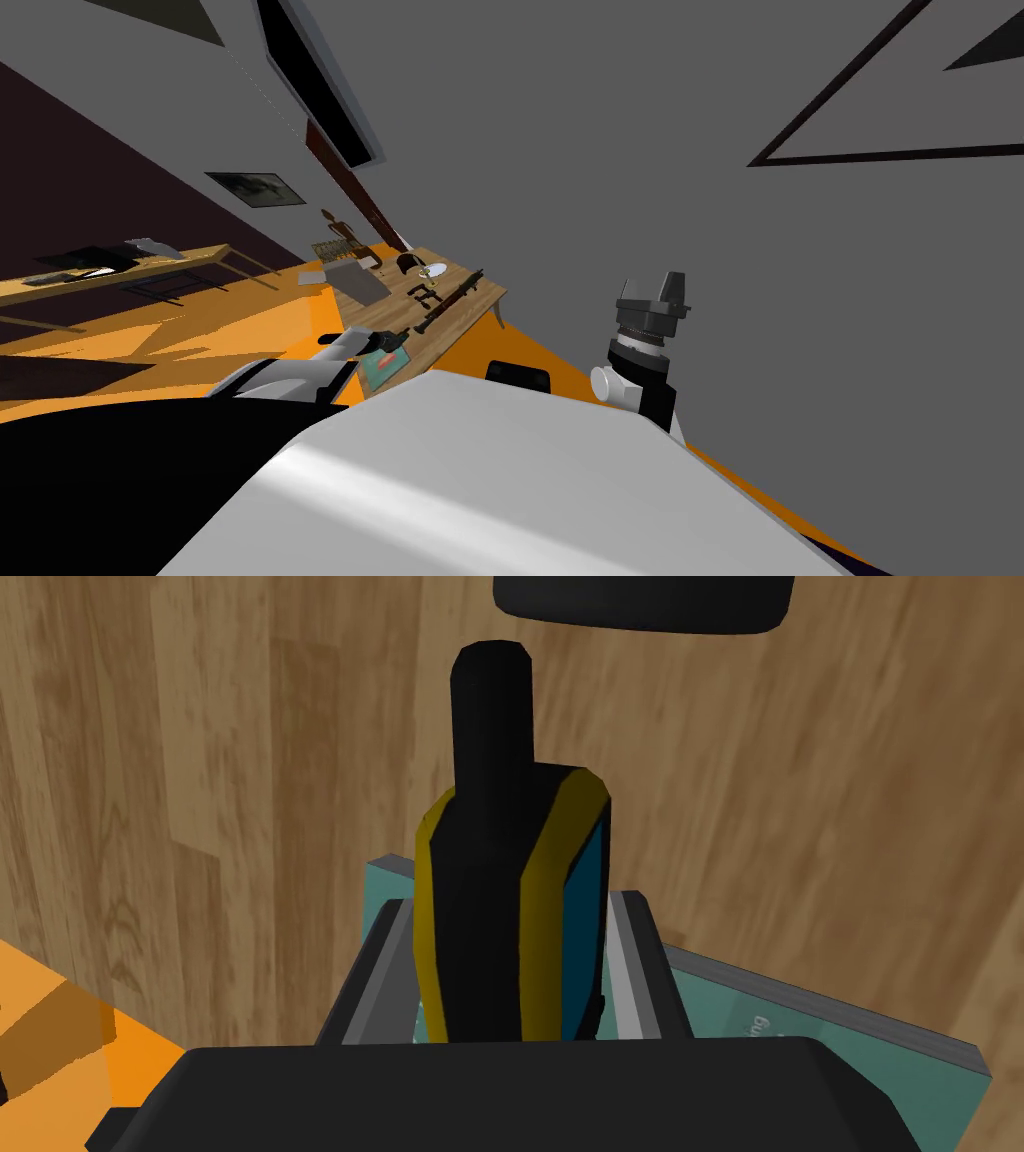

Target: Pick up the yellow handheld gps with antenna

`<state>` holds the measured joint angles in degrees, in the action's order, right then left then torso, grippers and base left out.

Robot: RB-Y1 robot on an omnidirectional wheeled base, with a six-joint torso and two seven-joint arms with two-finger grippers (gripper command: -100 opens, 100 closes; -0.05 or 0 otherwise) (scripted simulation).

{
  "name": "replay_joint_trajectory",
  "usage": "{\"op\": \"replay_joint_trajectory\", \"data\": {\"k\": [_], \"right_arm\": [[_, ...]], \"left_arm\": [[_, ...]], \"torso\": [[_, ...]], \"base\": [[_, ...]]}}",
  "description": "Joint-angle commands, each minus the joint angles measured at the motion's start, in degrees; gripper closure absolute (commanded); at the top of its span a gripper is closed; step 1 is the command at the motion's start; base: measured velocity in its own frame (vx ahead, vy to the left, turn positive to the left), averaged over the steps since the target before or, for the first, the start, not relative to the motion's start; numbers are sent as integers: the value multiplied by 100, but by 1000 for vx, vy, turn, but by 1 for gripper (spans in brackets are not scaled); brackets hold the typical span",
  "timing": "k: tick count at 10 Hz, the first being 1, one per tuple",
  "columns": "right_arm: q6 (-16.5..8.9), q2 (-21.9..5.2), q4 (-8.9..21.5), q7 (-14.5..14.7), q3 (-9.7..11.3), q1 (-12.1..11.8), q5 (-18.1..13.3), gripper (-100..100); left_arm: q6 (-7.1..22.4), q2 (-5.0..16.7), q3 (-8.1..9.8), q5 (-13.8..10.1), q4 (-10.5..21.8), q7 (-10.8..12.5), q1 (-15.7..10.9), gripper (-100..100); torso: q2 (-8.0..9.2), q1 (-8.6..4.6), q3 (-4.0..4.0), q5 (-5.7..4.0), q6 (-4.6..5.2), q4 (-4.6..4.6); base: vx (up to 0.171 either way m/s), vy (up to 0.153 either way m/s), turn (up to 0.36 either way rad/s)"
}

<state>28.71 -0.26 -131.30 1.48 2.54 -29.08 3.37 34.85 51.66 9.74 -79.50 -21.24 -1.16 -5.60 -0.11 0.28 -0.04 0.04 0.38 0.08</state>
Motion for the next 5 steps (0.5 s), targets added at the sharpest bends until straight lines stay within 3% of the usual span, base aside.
{"op": "replay_joint_trajectory", "data": {"k": [1,2,4,5], "right_arm": [[0,0,0,0,0,0,0,0],[0,0,0,0,0,1,0,0],[0,0,0,0,-1,-2,0,0],[0,0,0,0,-1,-2,0,0]], "left_arm": [[29,14,222,74,286,-12,-111,100],[29,14,222,74,305,-12,-111,100],[34,13,199,92,211,69,-77,100],[34,14,201,92,226,53,-73,0]], "torso": [[0,0,0,0,0,0],[17,-2,10,-2,1,4],[16,1,9,-2,-27,0],[3,2,3,-3,-20,0]], "base": [[-119,-8,-357],[-107,-4,-129],[-33,-9,38],[-6,-1,2]]}}
